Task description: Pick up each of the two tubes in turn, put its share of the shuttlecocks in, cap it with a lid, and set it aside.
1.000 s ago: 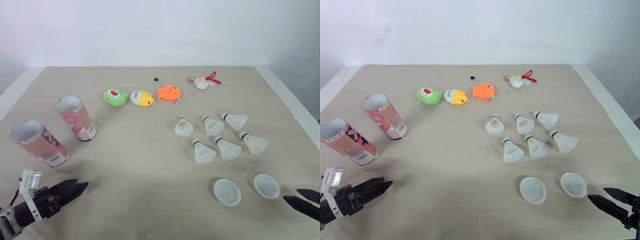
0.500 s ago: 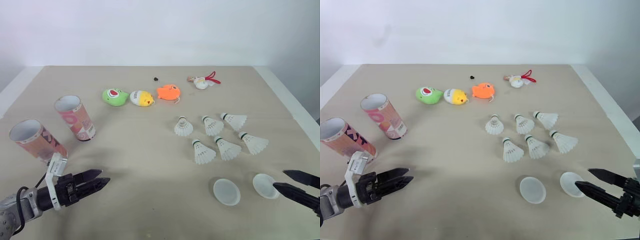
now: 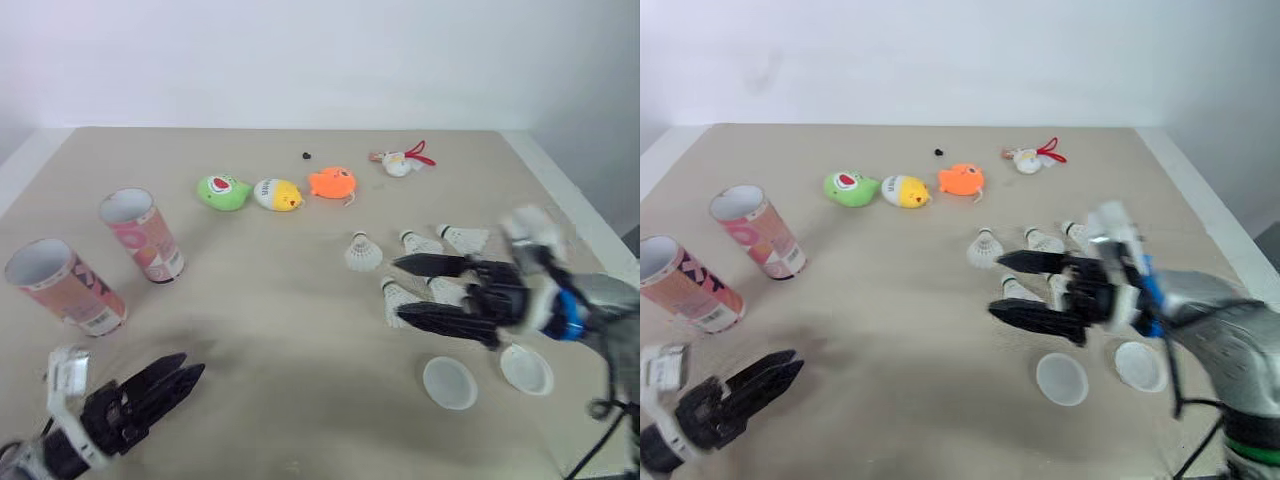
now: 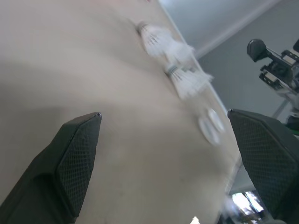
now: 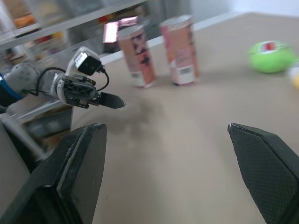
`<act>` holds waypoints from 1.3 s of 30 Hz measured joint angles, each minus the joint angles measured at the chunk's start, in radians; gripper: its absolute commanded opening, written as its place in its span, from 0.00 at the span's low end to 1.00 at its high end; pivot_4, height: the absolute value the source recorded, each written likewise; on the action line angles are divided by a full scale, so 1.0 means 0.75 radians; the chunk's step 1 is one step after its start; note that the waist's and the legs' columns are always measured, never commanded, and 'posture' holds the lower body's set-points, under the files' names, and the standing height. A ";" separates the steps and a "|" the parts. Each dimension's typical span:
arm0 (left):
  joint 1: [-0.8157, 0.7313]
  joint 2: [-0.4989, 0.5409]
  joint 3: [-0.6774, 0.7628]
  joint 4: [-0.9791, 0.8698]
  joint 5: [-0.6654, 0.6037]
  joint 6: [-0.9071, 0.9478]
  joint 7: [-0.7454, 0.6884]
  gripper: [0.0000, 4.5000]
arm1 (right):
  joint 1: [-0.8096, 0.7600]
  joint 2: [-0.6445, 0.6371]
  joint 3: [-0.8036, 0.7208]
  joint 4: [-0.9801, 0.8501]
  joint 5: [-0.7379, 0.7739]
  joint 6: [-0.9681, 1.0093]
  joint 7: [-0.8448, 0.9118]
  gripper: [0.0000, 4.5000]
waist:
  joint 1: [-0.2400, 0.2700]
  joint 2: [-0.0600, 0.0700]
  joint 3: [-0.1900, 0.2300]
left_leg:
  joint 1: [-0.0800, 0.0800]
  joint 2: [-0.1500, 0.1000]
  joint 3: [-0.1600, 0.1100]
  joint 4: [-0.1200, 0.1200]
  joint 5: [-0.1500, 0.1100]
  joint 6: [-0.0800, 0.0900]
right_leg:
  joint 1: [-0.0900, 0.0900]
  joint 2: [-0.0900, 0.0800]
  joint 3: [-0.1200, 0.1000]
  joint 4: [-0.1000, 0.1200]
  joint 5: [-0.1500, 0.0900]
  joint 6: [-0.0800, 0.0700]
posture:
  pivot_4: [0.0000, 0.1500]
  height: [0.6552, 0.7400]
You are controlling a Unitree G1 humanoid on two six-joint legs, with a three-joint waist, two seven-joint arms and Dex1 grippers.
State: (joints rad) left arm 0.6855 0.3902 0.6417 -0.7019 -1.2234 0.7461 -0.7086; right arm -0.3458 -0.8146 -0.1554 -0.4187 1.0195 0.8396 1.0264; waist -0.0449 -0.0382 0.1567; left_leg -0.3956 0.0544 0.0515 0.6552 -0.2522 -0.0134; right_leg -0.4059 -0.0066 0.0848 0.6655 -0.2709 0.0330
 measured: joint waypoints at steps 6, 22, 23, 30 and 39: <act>0.280 -0.283 0.083 -0.093 0.217 -0.314 0.013 1.00 | -0.173 0.137 0.241 0.185 -0.204 -0.100 0.069 0.99 | 0.001 0.000 0.000 | -0.003 -0.002 -0.001 0.000 0.000 0.000 | -0.002 0.000 -0.003 -0.001 -0.003 -0.006 | 1.00 1.00; 0.110 -0.368 0.234 0.285 0.646 -0.852 0.302 1.00 | -0.201 0.330 0.375 0.196 -0.397 -0.227 0.072 0.99 | -0.002 -0.006 0.001 | -0.004 0.000 -0.001 0.003 -0.001 0.001 | -0.003 0.002 -0.004 0.000 0.000 -0.001 | 1.00 1.00; 0.080 -0.346 0.217 0.288 0.665 -0.853 0.311 1.00 | -0.190 0.337 0.375 0.182 -0.394 -0.223 0.068 0.99 | -0.002 -0.006 0.001 | -0.004 0.000 -0.001 0.003 -0.001 0.001 | -0.002 0.002 -0.004 0.000 0.001 -0.001 | 1.00 1.00; -0.098 -0.197 0.142 0.404 0.737 -0.870 0.293 1.00 | -0.137 0.352 0.365 0.110 -0.371 -0.207 0.024 0.99 | -0.002 -0.006 0.001 | -0.004 0.003 -0.001 0.003 -0.001 0.001 | -0.003 0.004 -0.006 0.001 0.001 -0.004 | 1.00 1.00; -0.286 -0.065 0.071 0.541 0.865 -0.852 0.334 1.00 | -0.104 0.356 0.354 0.037 -0.339 -0.178 -0.026 0.99 | -0.001 -0.006 0.001 | -0.003 0.005 -0.001 0.003 0.000 0.001 | -0.002 0.004 -0.008 0.002 0.003 -0.006 | 1.00 1.00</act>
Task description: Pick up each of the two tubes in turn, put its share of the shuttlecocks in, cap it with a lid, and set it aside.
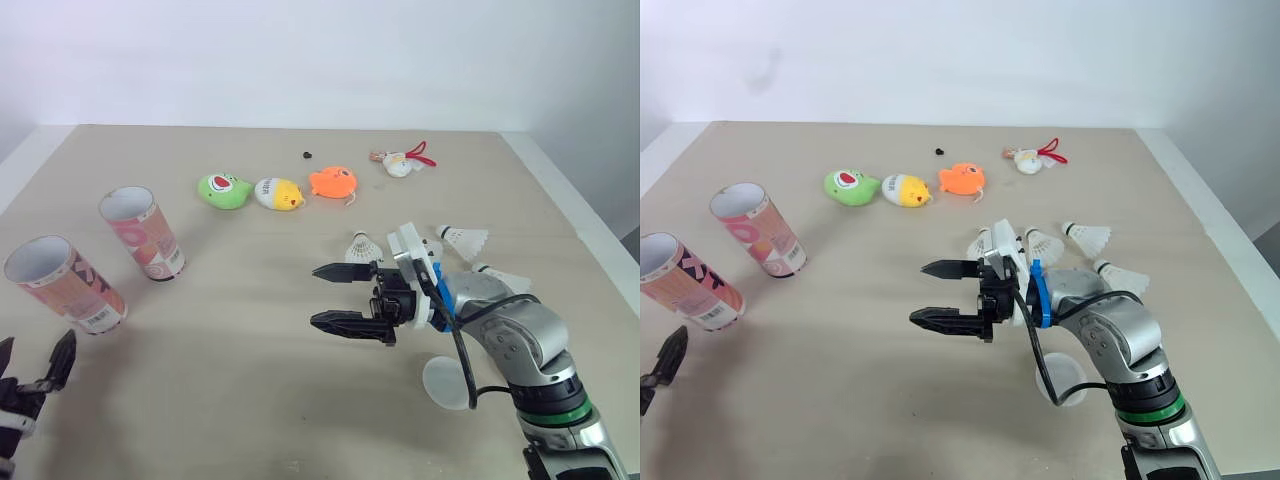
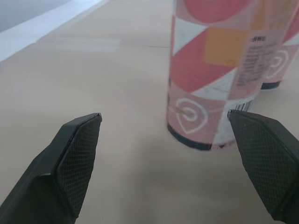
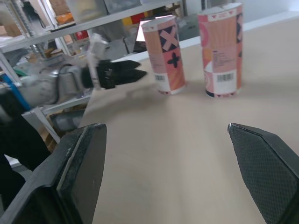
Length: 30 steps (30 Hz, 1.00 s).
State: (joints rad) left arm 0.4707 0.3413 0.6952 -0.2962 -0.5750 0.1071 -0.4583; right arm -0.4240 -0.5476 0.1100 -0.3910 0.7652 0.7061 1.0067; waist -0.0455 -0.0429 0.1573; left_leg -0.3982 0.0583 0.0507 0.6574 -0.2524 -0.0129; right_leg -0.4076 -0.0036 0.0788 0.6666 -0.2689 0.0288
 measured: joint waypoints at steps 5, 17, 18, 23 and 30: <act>-0.081 0.058 -0.085 0.027 0.021 0.044 -0.018 1.00 | 0.032 -0.008 -0.031 -0.053 0.063 0.036 -0.025 0.99 | 0.000 0.000 0.000 | 0.000 0.000 0.000 0.000 0.000 0.000 | 0.000 -0.001 0.000 0.000 0.000 0.000 | 1.00 1.00; -0.208 0.149 -0.112 0.206 0.038 0.068 -0.036 1.00 | 0.050 -0.043 -0.093 -0.105 0.154 0.087 -0.073 0.99 | 0.001 0.000 0.000 | 0.000 0.003 0.000 0.000 0.000 0.000 | 0.000 0.000 -0.003 0.000 0.001 -0.001 | 1.00 1.00; -0.223 0.155 -0.111 0.214 0.040 0.067 -0.034 1.00 | 0.051 -0.046 -0.098 -0.109 0.158 0.090 -0.077 0.99 | 0.001 0.000 0.000 | 0.000 0.003 0.000 0.000 0.000 0.000 | 0.000 -0.001 -0.003 0.000 0.001 -0.001 | 1.00 1.00; -0.320 0.184 -0.162 0.269 0.092 0.063 -0.043 1.00 | 0.063 -0.050 -0.113 -0.126 0.205 0.107 -0.107 0.99 | 0.002 0.000 0.000 | -0.001 0.003 0.000 0.000 0.000 0.000 | 0.000 -0.002 -0.003 0.000 0.001 -0.001 | 1.00 1.00; -0.448 0.204 -0.204 0.373 0.129 0.048 -0.055 1.00 | 0.073 -0.064 -0.153 -0.147 0.255 0.126 -0.157 0.99 | 0.001 0.000 0.000 | -0.001 0.003 -0.001 0.000 0.000 0.000 | 0.000 -0.001 -0.003 0.001 0.001 -0.001 | 1.00 1.00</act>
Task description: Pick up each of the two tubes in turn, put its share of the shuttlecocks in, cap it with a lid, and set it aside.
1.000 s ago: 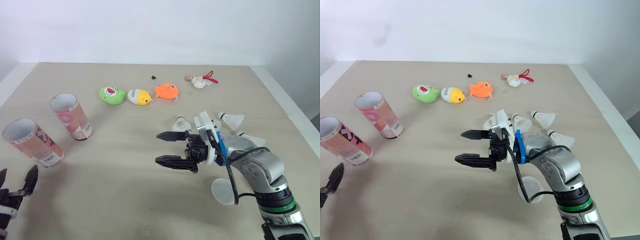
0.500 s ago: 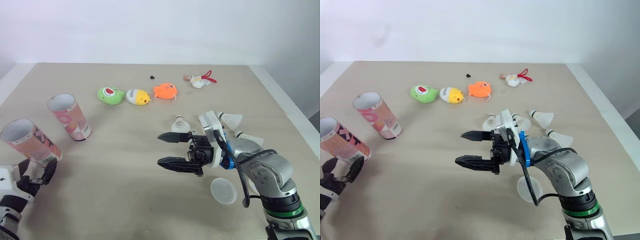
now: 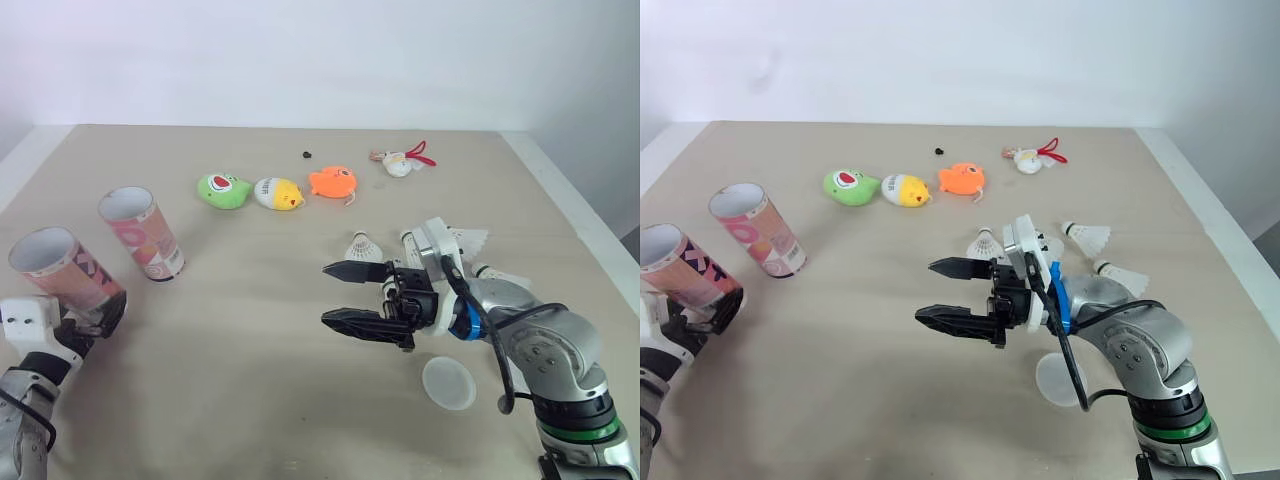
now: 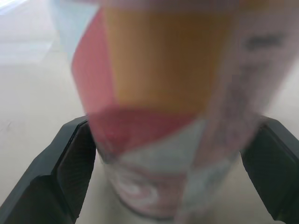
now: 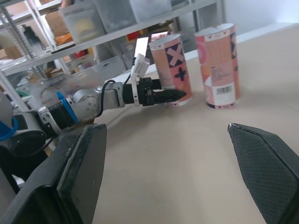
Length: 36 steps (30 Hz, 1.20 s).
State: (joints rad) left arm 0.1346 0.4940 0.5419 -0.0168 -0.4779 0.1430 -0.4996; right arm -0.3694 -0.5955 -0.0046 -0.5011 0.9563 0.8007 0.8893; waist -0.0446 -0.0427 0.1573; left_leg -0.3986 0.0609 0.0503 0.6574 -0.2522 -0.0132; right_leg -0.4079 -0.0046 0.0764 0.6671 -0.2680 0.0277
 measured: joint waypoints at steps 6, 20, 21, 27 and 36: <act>-0.019 0.000 0.008 0.075 0.010 -0.025 -0.011 0.88 | 0.005 -0.003 -0.002 -0.021 0.020 0.006 -0.031 1.00 | 0.000 0.000 0.000 | 0.000 0.000 0.000 0.000 0.000 0.000 | 0.000 0.000 -0.001 0.000 0.000 0.000 | 1.00 1.00; -0.027 -0.010 0.009 0.012 0.004 -0.042 -0.015 0.65 | 0.012 -0.031 -0.002 -0.021 0.040 0.007 -0.036 1.00 | 0.001 0.000 0.000 | -0.001 0.000 0.000 0.000 0.000 0.000 | 0.000 -0.001 -0.001 0.000 0.000 0.000 | 1.00 1.00; -0.027 -0.010 0.015 0.004 -0.008 -0.043 -0.016 0.65 | 0.012 -0.031 -0.002 -0.021 0.041 0.007 -0.034 1.00 | 0.001 0.000 0.000 | -0.001 0.000 0.000 0.000 0.000 0.000 | 0.000 -0.001 -0.001 0.000 0.000 0.000 | 1.00 1.00; 0.145 0.035 0.091 -0.166 -0.154 -0.017 -0.162 0.65 | 0.013 -0.048 -0.002 -0.020 0.045 0.007 -0.027 1.00 | -0.005 0.000 0.000 | 0.000 0.002 0.000 0.000 -0.002 -0.003 | -0.001 -0.001 0.000 0.000 0.000 0.000 | 1.00 1.00; 0.335 0.455 -0.067 -0.341 -0.235 0.202 -0.705 0.65 | 0.106 -0.247 -0.121 -0.025 0.045 -0.009 0.082 1.00 | 0.038 0.003 0.002 | -0.001 -0.001 -0.001 0.000 0.002 -0.004 | 0.001 -0.001 -0.005 0.000 -0.004 -0.001 | 1.00 1.00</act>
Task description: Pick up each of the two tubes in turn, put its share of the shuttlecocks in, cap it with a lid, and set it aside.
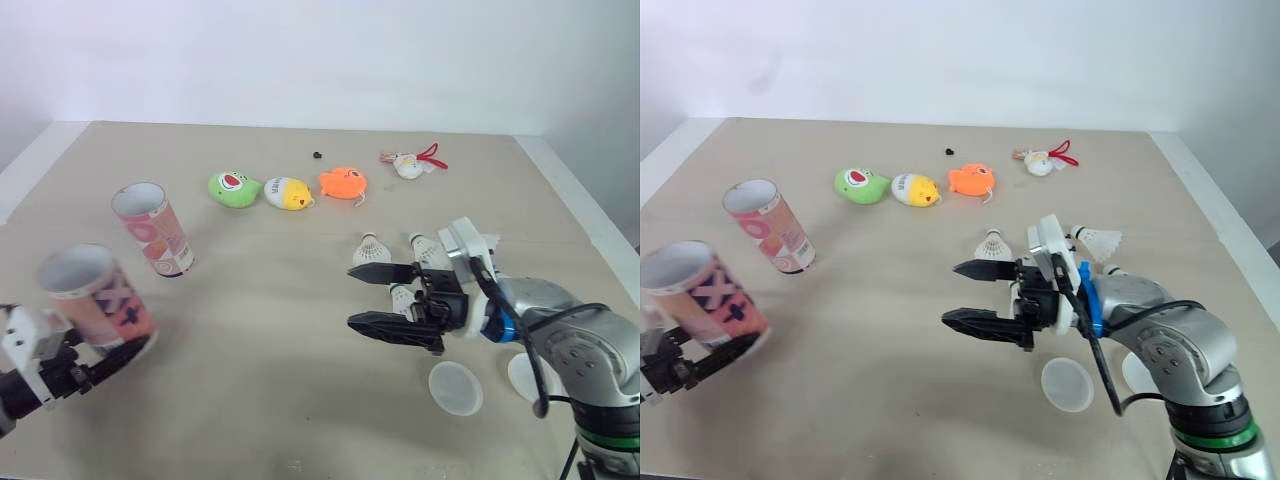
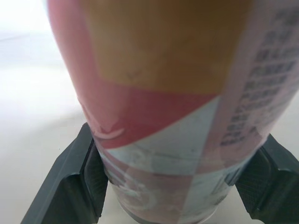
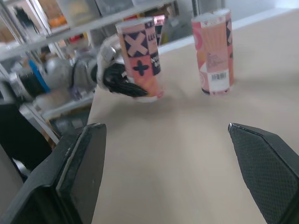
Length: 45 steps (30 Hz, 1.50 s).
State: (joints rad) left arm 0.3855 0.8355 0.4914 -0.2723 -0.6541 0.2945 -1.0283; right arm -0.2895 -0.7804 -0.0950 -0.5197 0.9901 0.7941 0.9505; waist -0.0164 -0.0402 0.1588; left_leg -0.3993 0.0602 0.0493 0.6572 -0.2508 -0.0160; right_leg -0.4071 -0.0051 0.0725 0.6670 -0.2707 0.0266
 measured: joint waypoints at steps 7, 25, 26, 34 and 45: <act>-0.271 0.262 -0.325 -0.011 0.160 0.060 -0.191 0.65 | 0.273 -0.142 -0.154 -0.134 -0.094 -0.054 0.009 1.00 | -0.012 0.002 0.001 | -0.001 -0.001 0.002 -0.002 0.000 -0.001 | -0.003 0.003 0.002 0.000 0.000 -0.001 | 1.00 1.00; -1.004 0.434 -0.932 0.018 0.623 0.258 -0.469 0.65 | 1.034 0.092 -0.393 -0.608 0.126 -0.008 -0.601 1.00 | -0.016 0.019 -0.010 | 0.010 -0.003 0.004 -0.003 0.015 0.004 | 0.004 0.002 0.012 0.000 0.007 0.007 | 1.00 1.00; -1.007 0.435 -0.934 0.014 0.629 0.267 -0.473 0.65 | 1.015 0.111 -0.361 -0.610 0.102 -0.011 -0.645 1.00 | -0.021 0.018 -0.010 | 0.010 -0.003 0.004 -0.003 0.015 0.004 | 0.004 0.002 0.012 0.000 0.007 0.007 | 1.00 1.00; -1.041 0.372 -0.938 0.010 0.632 0.335 -0.475 0.65 | 0.803 0.205 -0.118 -0.600 -0.103 -0.008 -0.952 1.00 | -0.002 0.019 -0.011 | 0.003 -0.010 0.002 -0.004 0.015 0.004 | 0.001 -0.001 0.010 0.000 0.001 0.011 | 1.00 1.00; -1.105 0.352 -1.014 -0.015 0.722 0.288 -0.503 0.65 | 0.971 0.186 -0.143 -0.642 -0.110 -0.026 -1.000 1.00 | -0.001 0.020 -0.012 | 0.003 -0.016 0.002 -0.003 0.015 0.010 | 0.004 -0.006 0.011 0.000 0.002 0.016 | 1.00 1.00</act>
State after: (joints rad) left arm -0.4430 1.0993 -0.2690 -0.2833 -0.1127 0.5105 -1.4058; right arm 0.4388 -0.6412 -0.2024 -1.0014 0.9075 0.7747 0.2003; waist -0.0175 -0.0248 0.1498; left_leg -0.3970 0.0480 0.0508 0.6550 -0.2393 -0.0085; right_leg -0.4041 -0.0100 0.0809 0.6667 -0.2691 0.0383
